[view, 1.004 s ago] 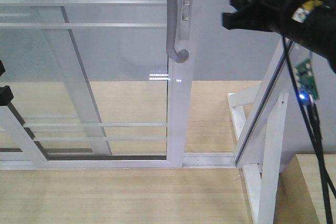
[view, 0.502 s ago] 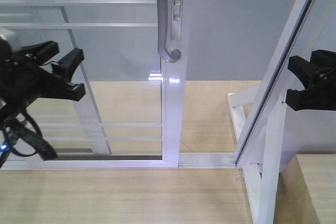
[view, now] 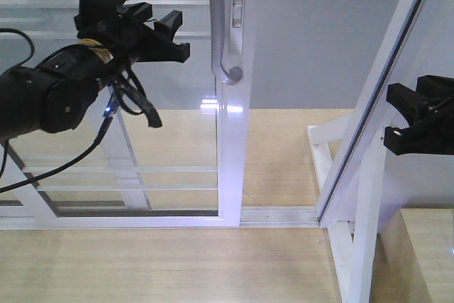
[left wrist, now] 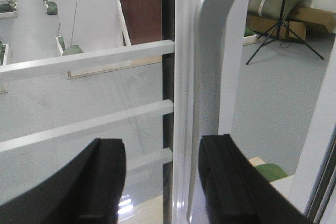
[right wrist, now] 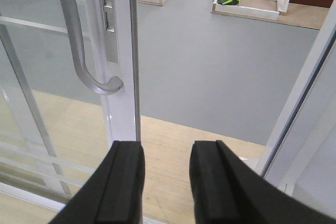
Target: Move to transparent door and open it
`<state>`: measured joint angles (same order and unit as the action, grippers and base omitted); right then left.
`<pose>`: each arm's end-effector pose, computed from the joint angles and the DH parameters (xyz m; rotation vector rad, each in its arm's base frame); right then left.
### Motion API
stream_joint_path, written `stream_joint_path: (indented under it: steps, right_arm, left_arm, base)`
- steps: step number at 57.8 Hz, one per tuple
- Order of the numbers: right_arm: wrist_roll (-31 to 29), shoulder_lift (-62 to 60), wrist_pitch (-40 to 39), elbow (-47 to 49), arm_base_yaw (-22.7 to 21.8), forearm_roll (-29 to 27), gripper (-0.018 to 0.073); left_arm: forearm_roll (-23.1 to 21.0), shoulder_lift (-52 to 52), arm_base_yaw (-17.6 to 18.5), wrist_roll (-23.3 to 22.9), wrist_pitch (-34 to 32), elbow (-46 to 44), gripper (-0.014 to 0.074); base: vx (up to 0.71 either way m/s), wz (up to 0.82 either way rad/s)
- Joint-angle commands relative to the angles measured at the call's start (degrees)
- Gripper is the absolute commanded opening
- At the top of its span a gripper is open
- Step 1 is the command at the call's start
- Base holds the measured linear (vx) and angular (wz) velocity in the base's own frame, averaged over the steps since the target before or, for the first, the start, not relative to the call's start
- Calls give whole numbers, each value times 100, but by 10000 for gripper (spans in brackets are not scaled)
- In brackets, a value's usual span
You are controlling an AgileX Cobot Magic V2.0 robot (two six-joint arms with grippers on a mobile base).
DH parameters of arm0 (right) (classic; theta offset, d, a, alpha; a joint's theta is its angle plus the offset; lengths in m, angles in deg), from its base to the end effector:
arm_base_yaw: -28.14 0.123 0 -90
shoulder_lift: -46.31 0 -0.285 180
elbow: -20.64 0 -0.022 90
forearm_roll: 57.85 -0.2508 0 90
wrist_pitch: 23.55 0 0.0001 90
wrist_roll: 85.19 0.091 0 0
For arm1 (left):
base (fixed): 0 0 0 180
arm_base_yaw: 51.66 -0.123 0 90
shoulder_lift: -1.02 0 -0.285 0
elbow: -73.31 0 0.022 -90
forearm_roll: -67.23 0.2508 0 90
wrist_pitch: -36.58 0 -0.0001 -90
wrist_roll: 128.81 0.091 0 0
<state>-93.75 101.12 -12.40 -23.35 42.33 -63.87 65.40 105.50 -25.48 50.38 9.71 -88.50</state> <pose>0.1668 0.0441 0.3082 -0.2948 1.8982 0.1548 0.3459 -0.1686 0.2728 0.3358 1.6514 -0.3645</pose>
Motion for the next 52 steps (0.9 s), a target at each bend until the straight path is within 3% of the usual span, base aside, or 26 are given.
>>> stream_joint_path:
  steps: [1, 12, 19, 39, 52]
  right_arm:
    - [-45, -39, -451, 179, -30, 36, 307]
    - [-45, -39, -431, 179, -30, 36, 307]
    - [-45, -39, -431, 179, -30, 50, 307]
    - [-45, -39, -414, 179, -30, 55, 307]
    - [-51, -39, -414, 179, -30, 55, 307]
  left_arm:
    - [-17, 43, 60, -260, -523, -574, 456]
    - [11, 634, 218, -268, -356, -1329, 456]
    - [273, 917, 306, -272, -226, -1733, 456]
    - [221, 1615, 306, -274, -85, -2603, 452]
    - [221, 1665, 286, -268, -42, -2674, 407]
  base:
    - [0, 0]
    - [0, 0]
    - [0, 0]
    - [0, 0]
    - [0, 0]
